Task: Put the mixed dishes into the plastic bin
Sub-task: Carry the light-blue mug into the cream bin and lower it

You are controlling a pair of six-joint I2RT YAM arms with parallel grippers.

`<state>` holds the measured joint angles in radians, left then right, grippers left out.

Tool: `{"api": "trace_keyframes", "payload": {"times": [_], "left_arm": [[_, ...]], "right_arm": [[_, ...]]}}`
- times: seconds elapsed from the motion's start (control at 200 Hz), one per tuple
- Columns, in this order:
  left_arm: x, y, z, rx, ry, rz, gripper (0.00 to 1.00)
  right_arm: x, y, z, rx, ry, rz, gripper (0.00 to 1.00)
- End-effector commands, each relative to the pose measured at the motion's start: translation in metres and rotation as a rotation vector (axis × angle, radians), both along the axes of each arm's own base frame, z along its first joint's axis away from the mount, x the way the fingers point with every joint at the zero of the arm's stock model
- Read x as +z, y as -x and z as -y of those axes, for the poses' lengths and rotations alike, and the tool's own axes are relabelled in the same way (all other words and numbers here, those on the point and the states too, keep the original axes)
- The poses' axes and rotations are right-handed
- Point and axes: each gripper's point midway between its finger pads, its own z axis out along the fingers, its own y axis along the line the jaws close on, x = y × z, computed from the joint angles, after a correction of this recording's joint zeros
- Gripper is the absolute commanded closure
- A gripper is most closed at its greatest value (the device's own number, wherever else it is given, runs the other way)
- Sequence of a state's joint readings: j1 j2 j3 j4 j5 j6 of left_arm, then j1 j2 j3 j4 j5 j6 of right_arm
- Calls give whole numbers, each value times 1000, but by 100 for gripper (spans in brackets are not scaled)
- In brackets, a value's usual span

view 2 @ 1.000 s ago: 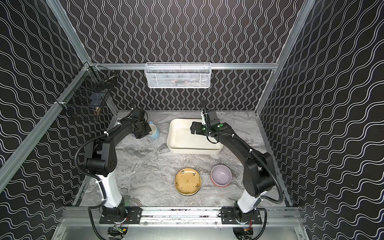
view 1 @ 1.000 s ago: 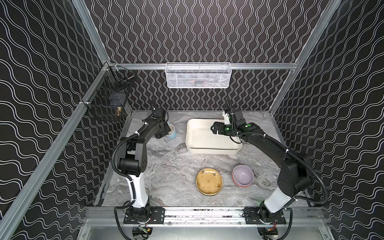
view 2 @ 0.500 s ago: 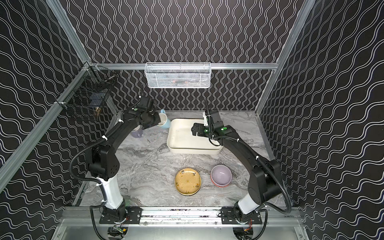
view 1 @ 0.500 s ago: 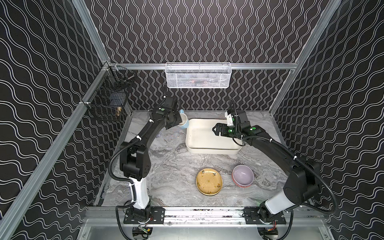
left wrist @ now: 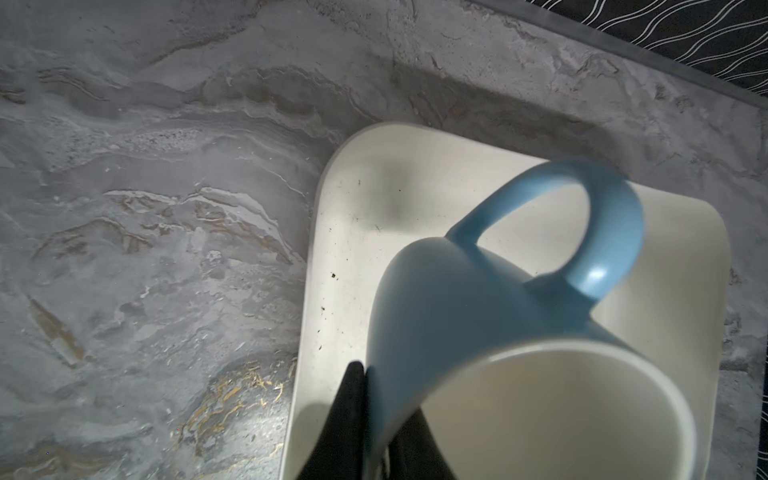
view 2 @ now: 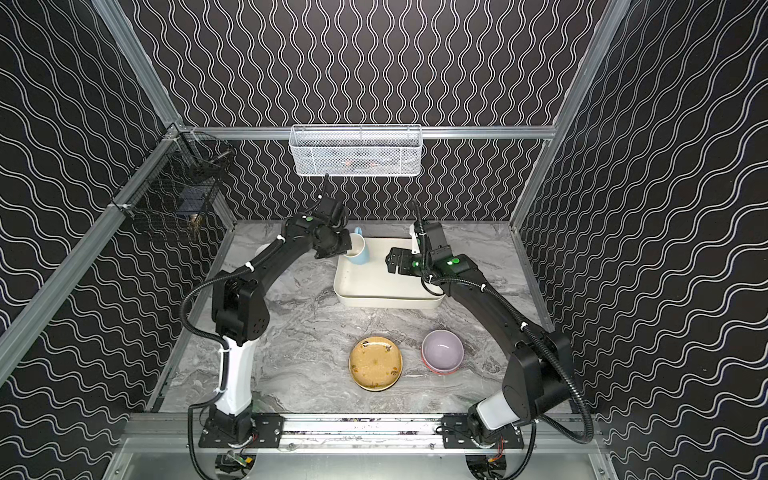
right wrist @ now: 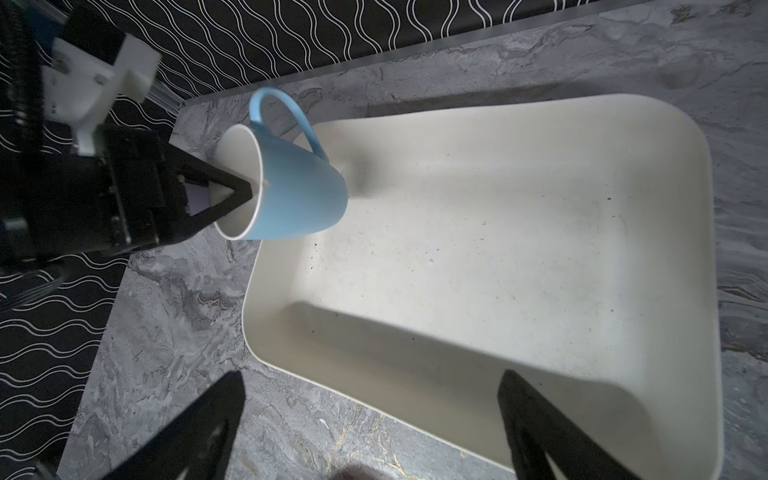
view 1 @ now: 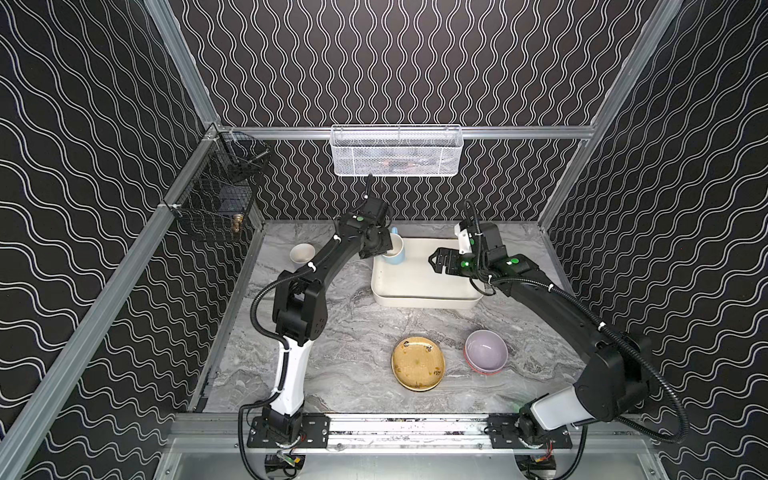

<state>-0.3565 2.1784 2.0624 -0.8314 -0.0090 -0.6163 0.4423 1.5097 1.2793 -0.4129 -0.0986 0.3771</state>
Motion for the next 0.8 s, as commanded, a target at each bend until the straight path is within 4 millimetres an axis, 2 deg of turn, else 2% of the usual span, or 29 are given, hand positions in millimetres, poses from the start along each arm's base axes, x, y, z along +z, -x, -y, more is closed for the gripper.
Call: {"api": "trace_keyframes", "payload": {"times": [0.0, 0.36, 0.385, 0.455, 0.796], "left_arm": [[6, -12, 1, 31, 17, 39, 84], [-22, -23, 2, 57, 0, 10, 79], [-23, -24, 3, 55, 2, 9, 79], [-28, -25, 4, 60, 5, 7, 79], [-37, -37, 5, 101, 41, 42, 81]], "right_arm": [[-2, 3, 0, 1, -3, -6, 4], [-17, 6, 3, 3, 23, -32, 4], [-18, 1, 13, -21, 23, -34, 4], [-19, 0, 13, -22, 21, -38, 4], [-29, -3, 14, -23, 35, -59, 4]]}}
